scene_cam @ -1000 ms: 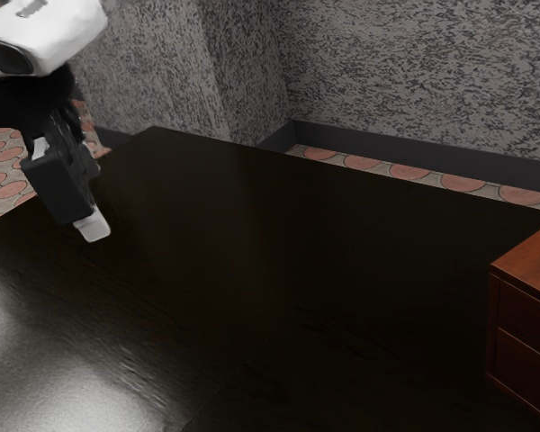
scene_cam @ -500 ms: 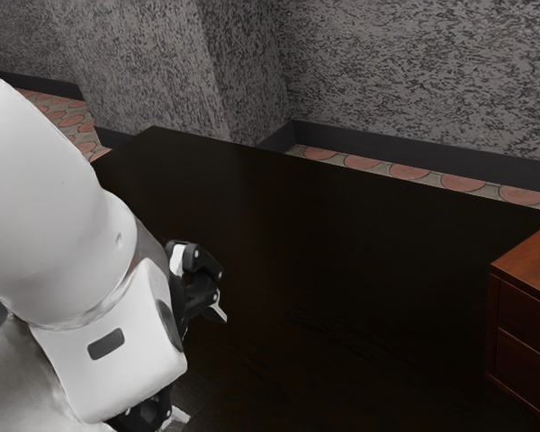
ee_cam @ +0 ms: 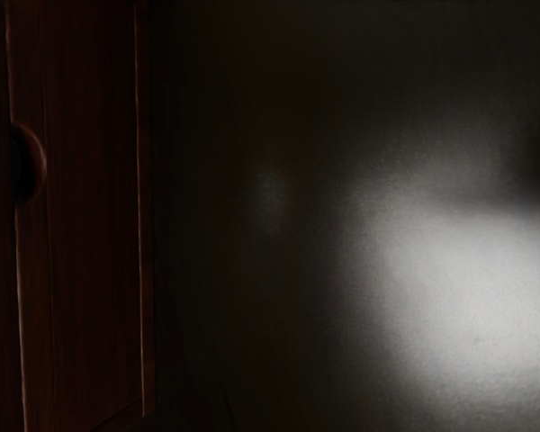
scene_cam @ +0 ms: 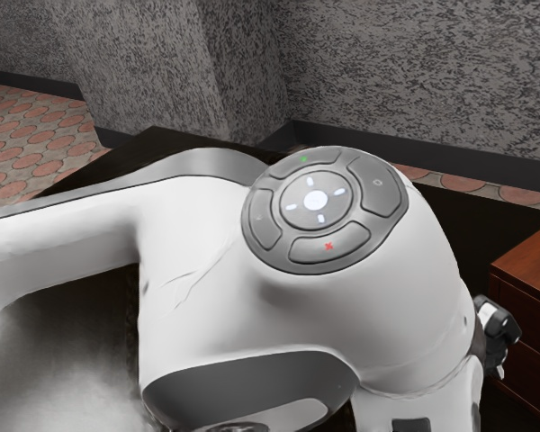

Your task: Pull the drawer handle with one arm to open the drawer

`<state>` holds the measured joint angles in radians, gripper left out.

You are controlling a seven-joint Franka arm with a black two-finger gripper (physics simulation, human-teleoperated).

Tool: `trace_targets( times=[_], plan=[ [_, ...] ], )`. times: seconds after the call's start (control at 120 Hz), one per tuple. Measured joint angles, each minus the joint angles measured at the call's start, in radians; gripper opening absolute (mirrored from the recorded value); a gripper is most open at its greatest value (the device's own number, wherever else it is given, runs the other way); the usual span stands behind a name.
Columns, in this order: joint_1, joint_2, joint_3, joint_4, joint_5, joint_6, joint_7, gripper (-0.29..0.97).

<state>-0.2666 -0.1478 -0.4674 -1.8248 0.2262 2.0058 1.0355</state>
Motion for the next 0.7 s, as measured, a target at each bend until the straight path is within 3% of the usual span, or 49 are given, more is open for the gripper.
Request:
trace_targets(
  times=[0.25, 0.5, 0.7],
  plan=[
    [0.013, 0.225, -0.035, 0.174, 0.096, 0.034, 0.06, 0.68],
    [-0.087, 0.391, -0.038, 0.32, 0.153, 0.045, 0.099, 0.68],
    [-0.089, 0.442, -0.032, 0.388, 0.174, 0.047, 0.121, 0.68]
  ],
)
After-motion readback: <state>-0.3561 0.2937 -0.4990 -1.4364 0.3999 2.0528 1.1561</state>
